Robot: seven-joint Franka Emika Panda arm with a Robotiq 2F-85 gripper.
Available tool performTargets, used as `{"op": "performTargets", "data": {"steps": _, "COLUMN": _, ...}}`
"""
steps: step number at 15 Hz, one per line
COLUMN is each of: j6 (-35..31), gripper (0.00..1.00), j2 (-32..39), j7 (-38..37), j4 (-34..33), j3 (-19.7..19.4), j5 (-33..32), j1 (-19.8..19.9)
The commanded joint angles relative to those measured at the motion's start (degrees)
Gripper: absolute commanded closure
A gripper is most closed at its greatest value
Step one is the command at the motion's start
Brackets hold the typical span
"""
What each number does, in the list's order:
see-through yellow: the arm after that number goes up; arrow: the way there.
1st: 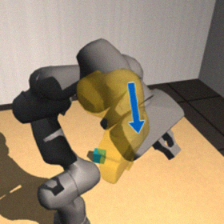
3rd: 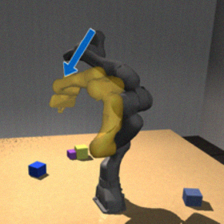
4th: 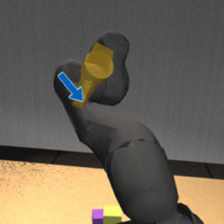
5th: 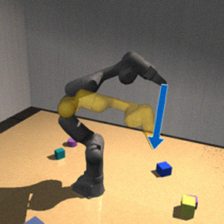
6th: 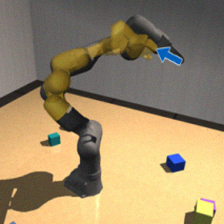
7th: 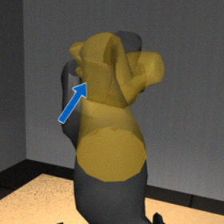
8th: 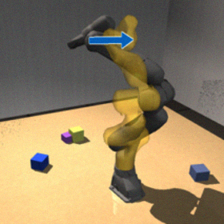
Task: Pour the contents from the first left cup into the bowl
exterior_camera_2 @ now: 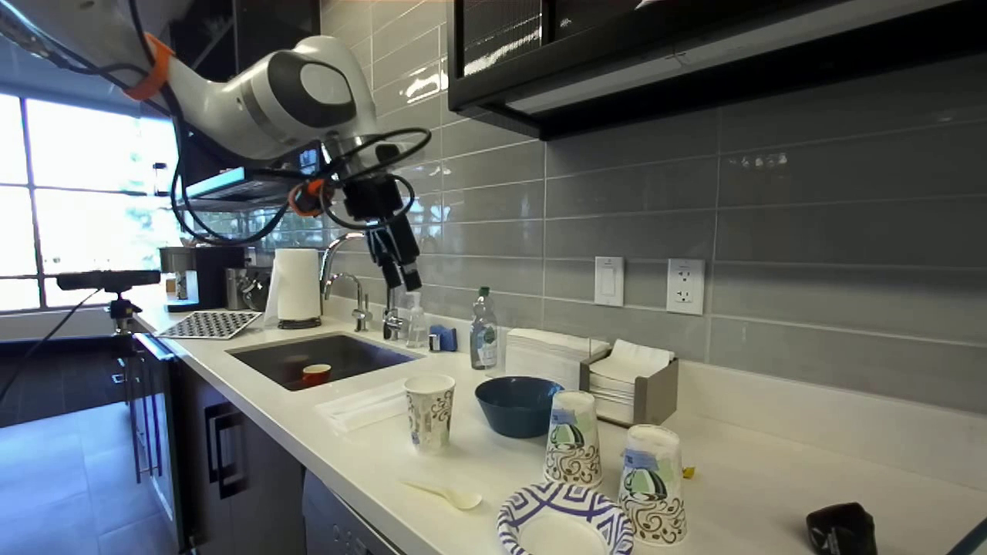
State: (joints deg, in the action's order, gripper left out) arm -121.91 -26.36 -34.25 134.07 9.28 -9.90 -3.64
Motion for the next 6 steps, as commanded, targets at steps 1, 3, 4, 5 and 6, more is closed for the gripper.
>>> {"op": "performTargets", "data": {"steps": 1, "j6": 0.4, "gripper": 0.0, "j2": -1.0, "j7": 0.6, "j4": 0.0, "j3": 1.5, "j5": 0.8, "j1": 1.4}}
{"op": "performTargets", "data": {"steps": 3, "j6": 0.4, "gripper": 0.0, "j2": -1.0, "j7": 0.6, "j4": 0.0, "j3": 1.6, "j5": 0.8, "j1": 1.4}}
{"op": "performTargets", "data": {"steps": 4, "j6": 0.4, "gripper": 0.0, "j2": -0.6, "j7": 0.5, "j4": 0.0, "j3": 1.6, "j5": 0.8, "j1": 1.5}}
{"op": "performTargets", "data": {"steps": 5, "j6": 0.4, "gripper": 0.0, "j2": -0.3, "j7": 0.5, "j4": 0.0, "j3": 1.5, "j5": 0.7, "j1": 1.6}}
{"op": "performTargets", "data": {"steps": 6, "j6": 0.4, "gripper": 0.0, "j2": -0.2, "j7": 0.5, "j4": 0.0, "j3": 1.5, "j5": 0.7, "j1": 1.6}}
